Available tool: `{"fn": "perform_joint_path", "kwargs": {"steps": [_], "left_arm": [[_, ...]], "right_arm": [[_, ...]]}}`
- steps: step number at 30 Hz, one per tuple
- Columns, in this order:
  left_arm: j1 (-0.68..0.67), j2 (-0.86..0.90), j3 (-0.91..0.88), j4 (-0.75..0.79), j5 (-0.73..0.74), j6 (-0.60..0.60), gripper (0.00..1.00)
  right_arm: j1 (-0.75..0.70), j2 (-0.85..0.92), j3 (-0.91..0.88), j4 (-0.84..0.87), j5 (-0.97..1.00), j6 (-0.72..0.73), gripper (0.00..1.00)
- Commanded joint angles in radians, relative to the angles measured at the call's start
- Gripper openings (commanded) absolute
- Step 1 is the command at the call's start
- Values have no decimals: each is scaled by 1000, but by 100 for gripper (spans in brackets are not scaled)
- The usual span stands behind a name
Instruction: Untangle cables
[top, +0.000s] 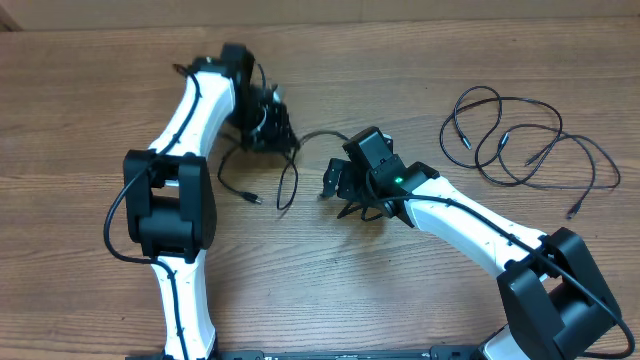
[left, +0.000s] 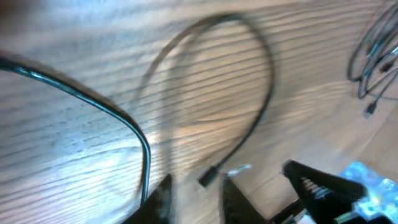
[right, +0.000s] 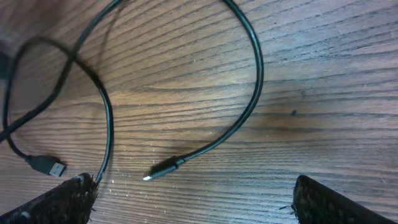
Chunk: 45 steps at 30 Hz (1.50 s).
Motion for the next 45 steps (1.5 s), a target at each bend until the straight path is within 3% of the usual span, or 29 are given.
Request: {"fn": "perform_joint_path", "kwargs": {"steps": [1, 3, 7, 11, 13, 15, 20, 25, 29, 32, 36, 38, 41, 45], "left_arm": [[-1, -6, 102, -60, -114, 28, 40], [-1, -6, 133, -98, -219, 5, 51], [1, -5, 135, -179, -503, -118, 61], [14, -5, 119, -224, -676, -212, 71], [34, -5, 118, -223, -658, -218, 75], [61, -5, 118, -217, -609, -218, 79], [146, -5, 118, -211, -465, -217, 84], [198, -4, 117, -217, -465, -214, 85], [214, -3, 117, -217, -468, -214, 95], [216, -2, 117, -216, -480, -214, 100], [212, 0, 117, -216, -537, -214, 100], [209, 0, 117, -216, -556, -214, 100], [208, 0, 117, -215, -563, -214, 100], [208, 0, 117, -200, -561, -218, 100]], "right_arm": [[-3, 1, -10, 7, 18, 0, 100], [-3, 1, -10, 11, 16, 0, 100], [-3, 1, -10, 36, -20, -4, 100], [-3, 1, -10, 133, -218, -94, 95], [1, 1, -7, 198, -273, -113, 89], [1, 1, 10, 219, -290, -113, 89], [11, 1, 40, 265, -353, -111, 98], [61, 43, 40, 365, -312, -109, 95], [99, 126, 40, 463, -237, -105, 91], [125, 188, 40, 553, -238, -105, 82], [165, 255, 40, 646, -238, -106, 53], [186, 282, 40, 680, -237, -120, 48], [207, 300, 40, 700, -233, -192, 47], [214, 301, 40, 719, -213, -245, 64]]}}
